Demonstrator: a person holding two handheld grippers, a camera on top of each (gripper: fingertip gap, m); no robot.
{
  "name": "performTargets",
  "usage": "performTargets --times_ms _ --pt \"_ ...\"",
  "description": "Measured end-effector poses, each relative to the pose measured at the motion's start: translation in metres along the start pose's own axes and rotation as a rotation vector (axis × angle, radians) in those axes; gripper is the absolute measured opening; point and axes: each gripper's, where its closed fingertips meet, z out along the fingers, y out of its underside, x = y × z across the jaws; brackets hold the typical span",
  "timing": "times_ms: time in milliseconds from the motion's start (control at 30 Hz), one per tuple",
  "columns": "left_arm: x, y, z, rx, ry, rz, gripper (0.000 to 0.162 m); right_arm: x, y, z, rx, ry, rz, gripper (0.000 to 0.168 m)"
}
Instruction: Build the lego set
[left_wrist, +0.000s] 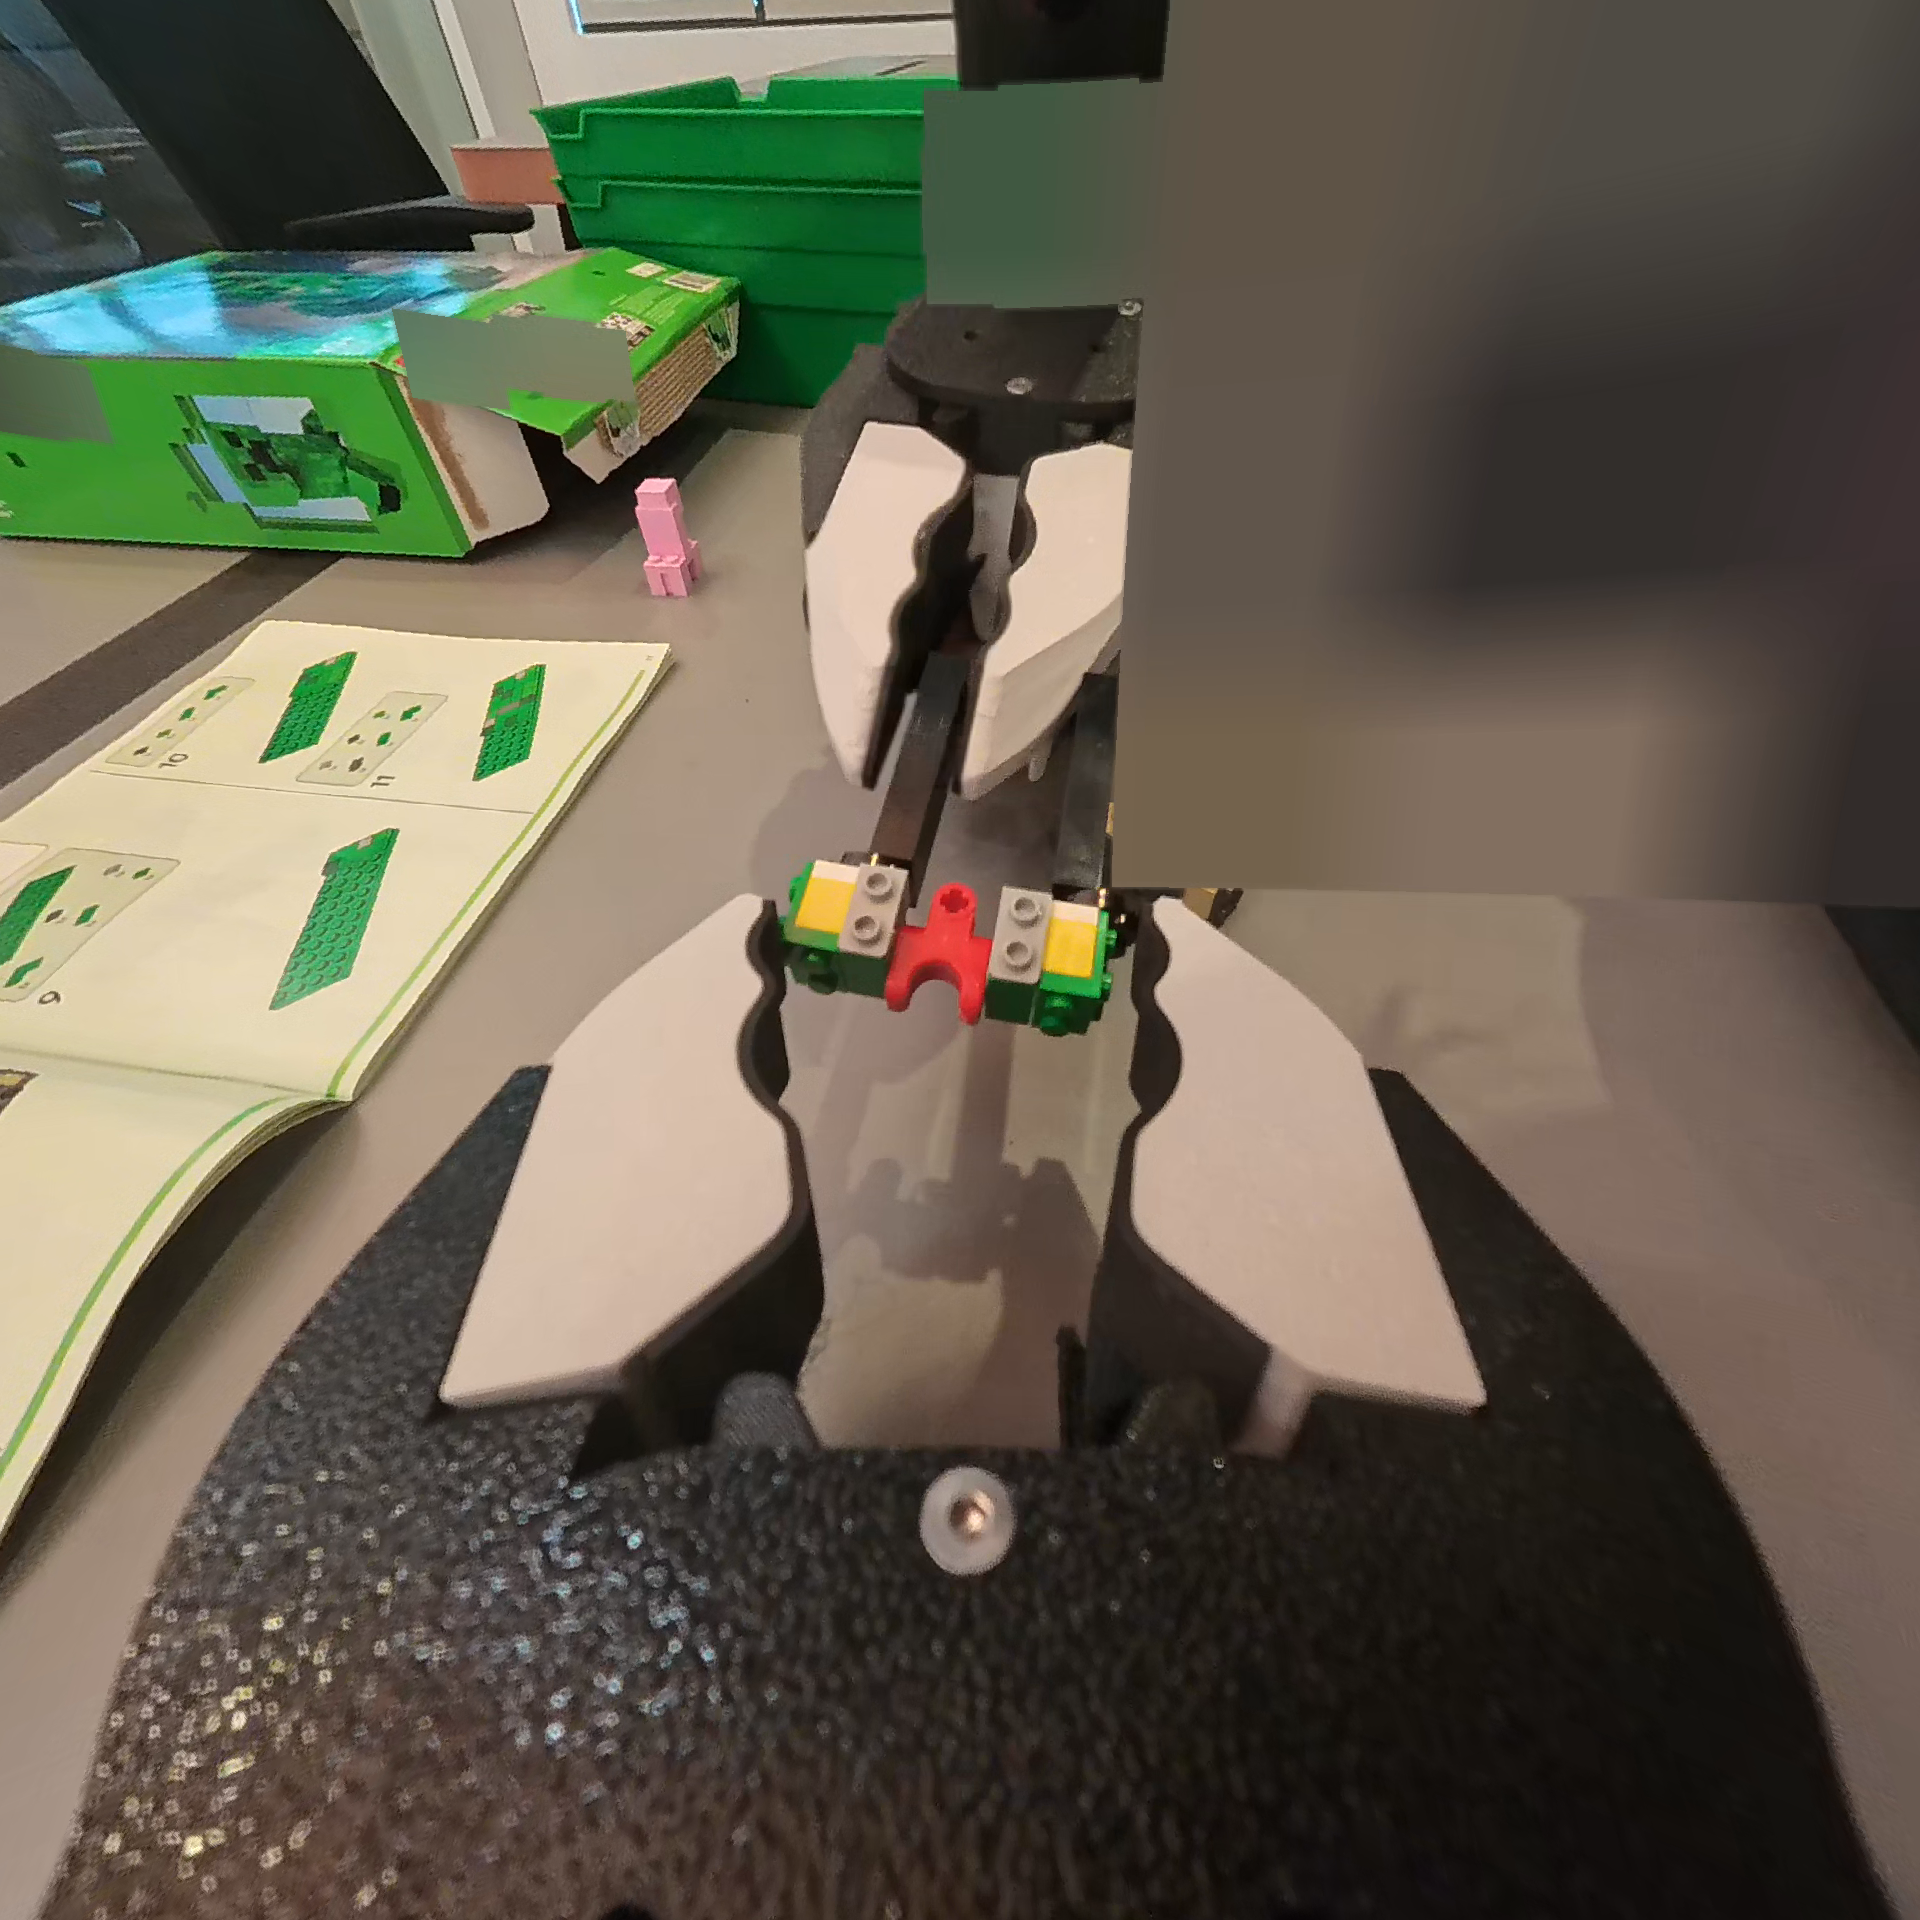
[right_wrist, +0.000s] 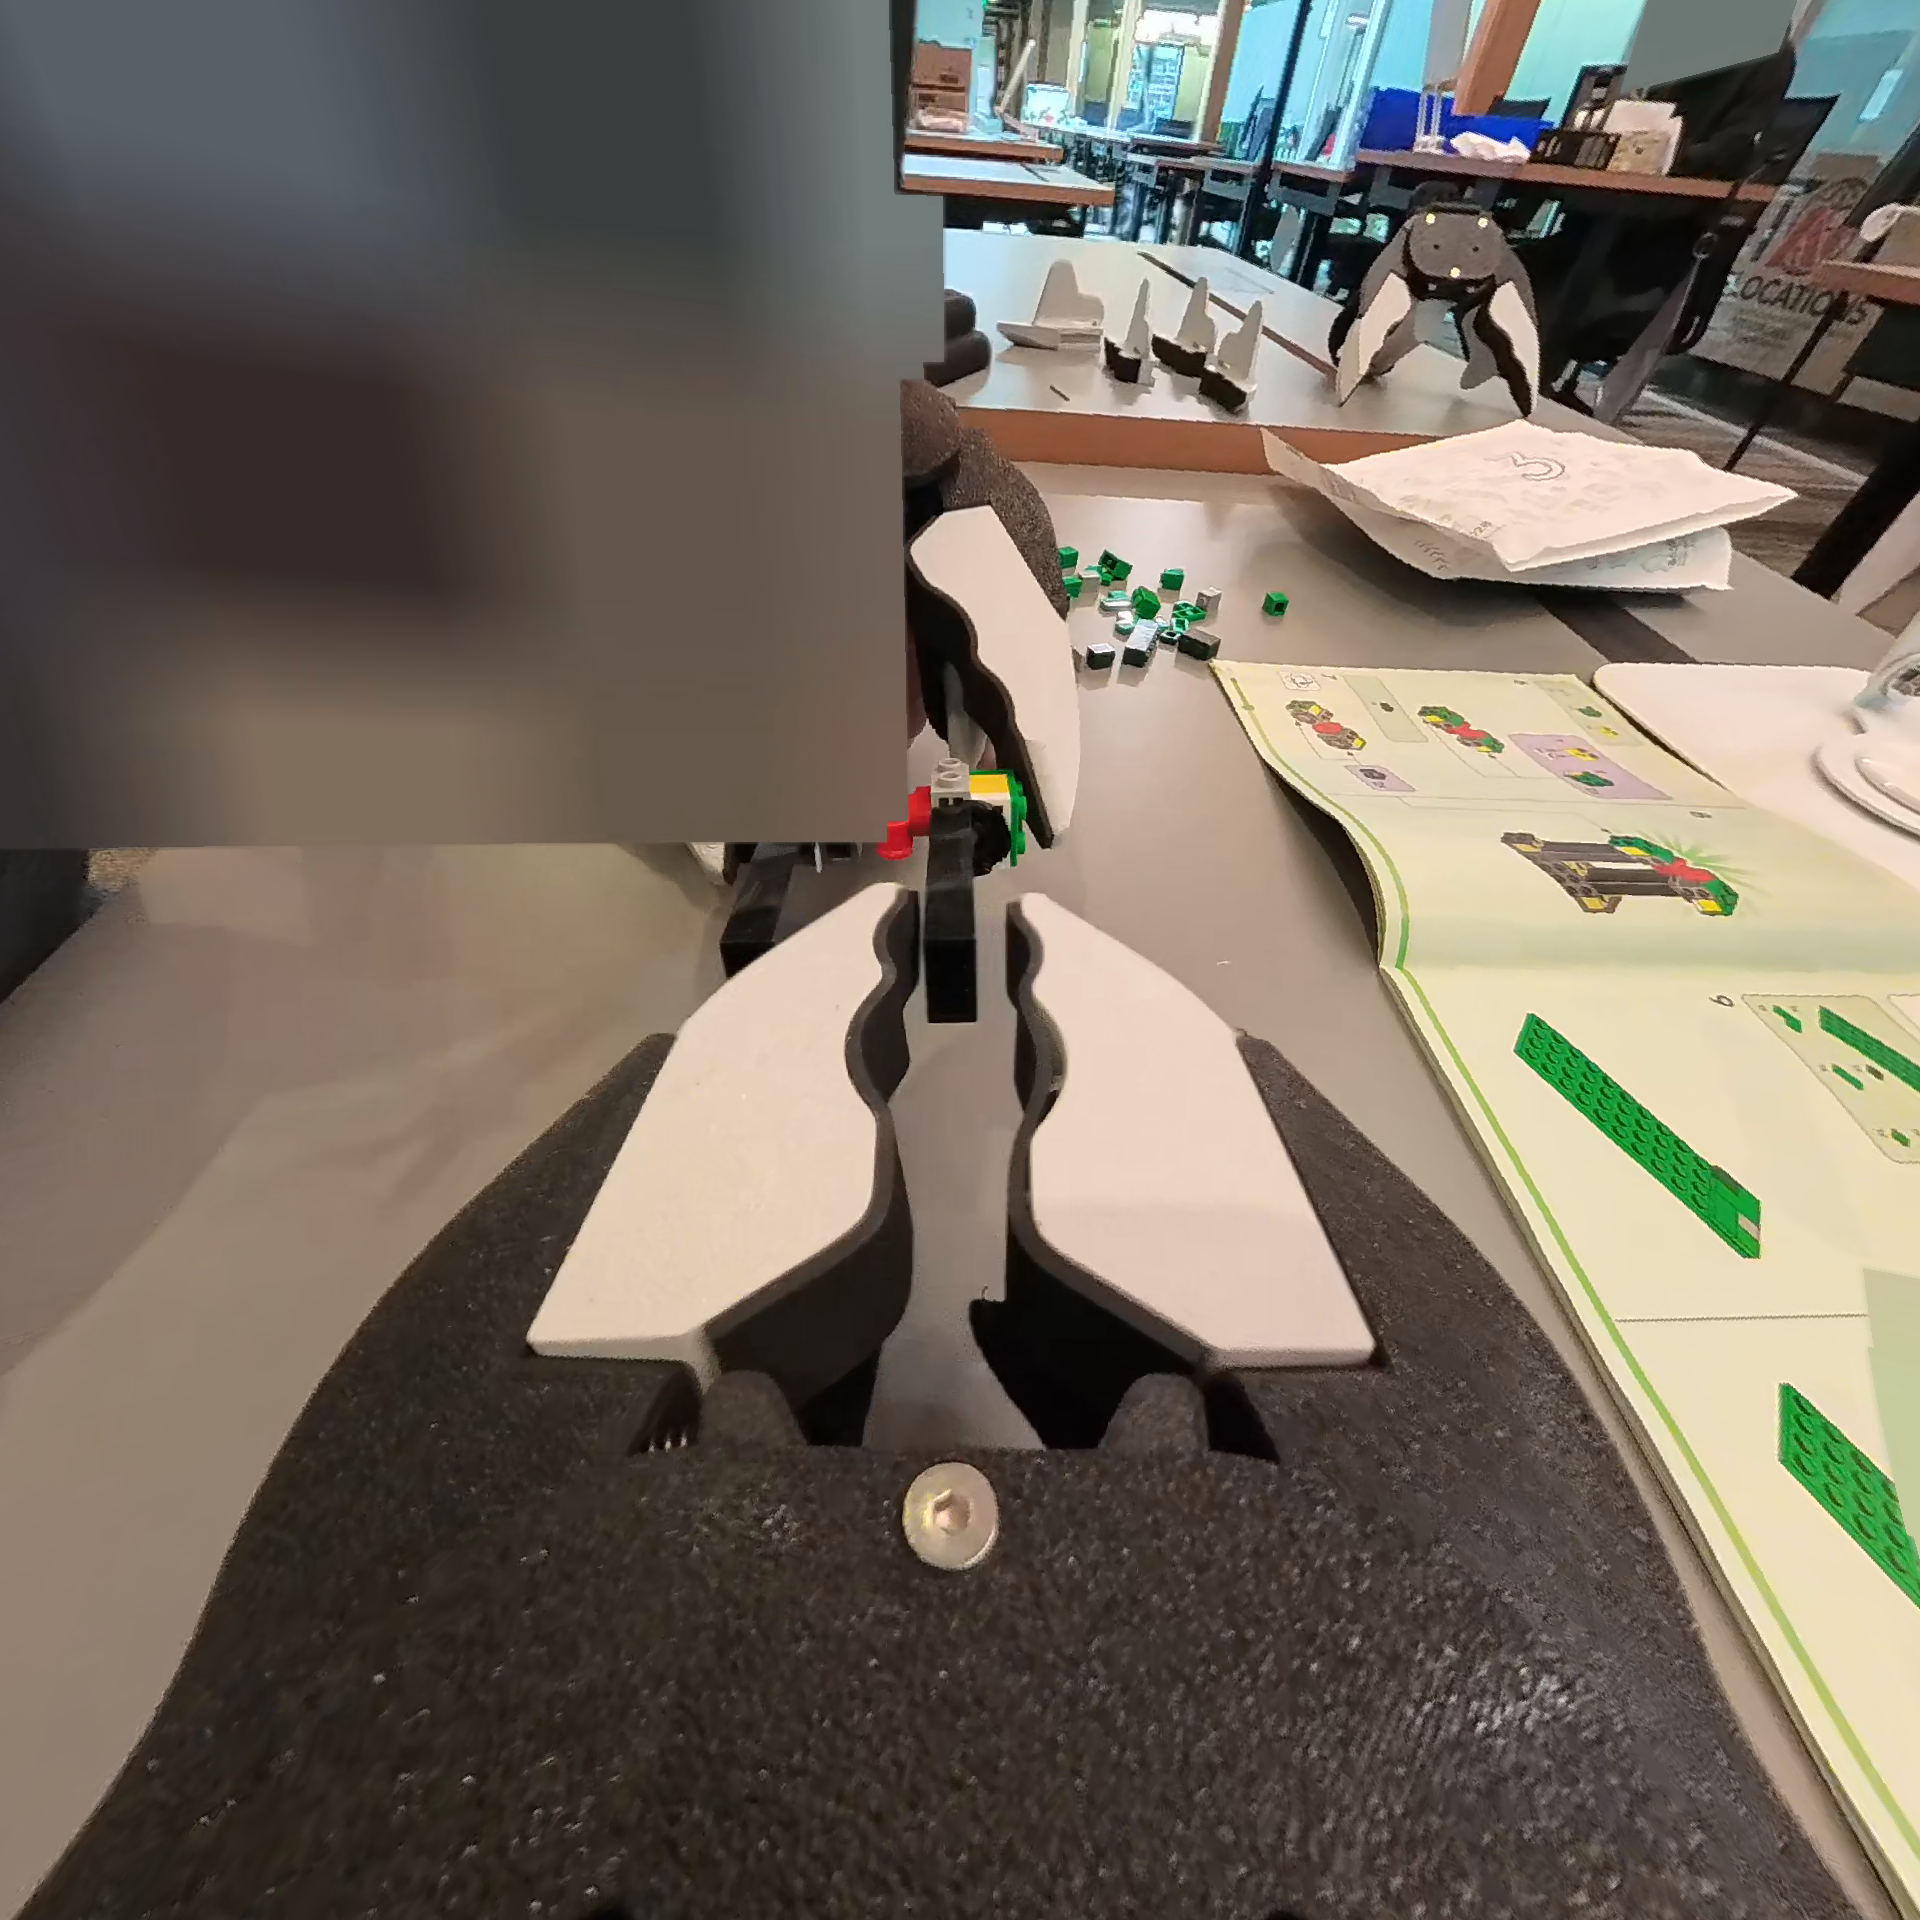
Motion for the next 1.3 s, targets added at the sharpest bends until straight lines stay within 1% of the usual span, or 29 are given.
performTargets --times_ms 200,333,667,867,900,933,1000,1033,1100,1200,1300 --pt "-0.001 -0.002 -0.002 0.021 -0.009 0.002 0.064 0.001 -0.002 -0.003 0.023 -0.012 0.024 0.018" --pt "-0.002 -0.004 -0.003 0.035 -0.006 -0.009 0.064 0.000 -0.004 -0.006 0.049 -0.018 0.023 0.008" --pt "-0.002 -0.005 -0.004 0.043 -0.003 -0.009 0.064 -0.001 -0.003 -0.004 0.032 -0.014 -0.007 0.008" --pt "-0.004 -0.005 -0.004 0.047 -0.014 -0.008 0.064 0.003 -0.005 -0.005 0.048 0.001 0.031 0.008" --pt "-0.004 -0.006 -0.004 0.049 -0.019 -0.005 0.064 0.005 -0.006 -0.006 0.057 0.009 0.048 0.012" --pt "-0.005 -0.006 -0.004 0.051 -0.025 -0.001 0.064 0.006 -0.008 -0.008 0.078 0.018 0.059 0.020" --pt "-0.006 -0.007 -0.005 0.059 -0.035 0.004 0.064 0.008 -0.015 -0.018 0.156 0.027 0.080 0.028" --pt "-0.006 -0.007 -0.005 0.063 -0.041 0.005 0.064 0.007 -0.019 -0.025 0.197 0.022 0.081 0.028" --pt "-0.007 -0.008 -0.006 0.068 -0.051 0.011 0.064 -0.001 -0.022 -0.036 0.237 -0.007 0.071 0.020" --pt "-0.008 -0.006 -0.005 0.057 -0.078 0.056 0.064 -0.012 -0.020 -0.036 0.212 -0.013 0.046 0.018" --pt "-0.006 -0.004 -0.003 0.033 -0.084 0.094 0.064 -0.017 -0.012 -0.027 0.130 0.025 -0.025 0.018"
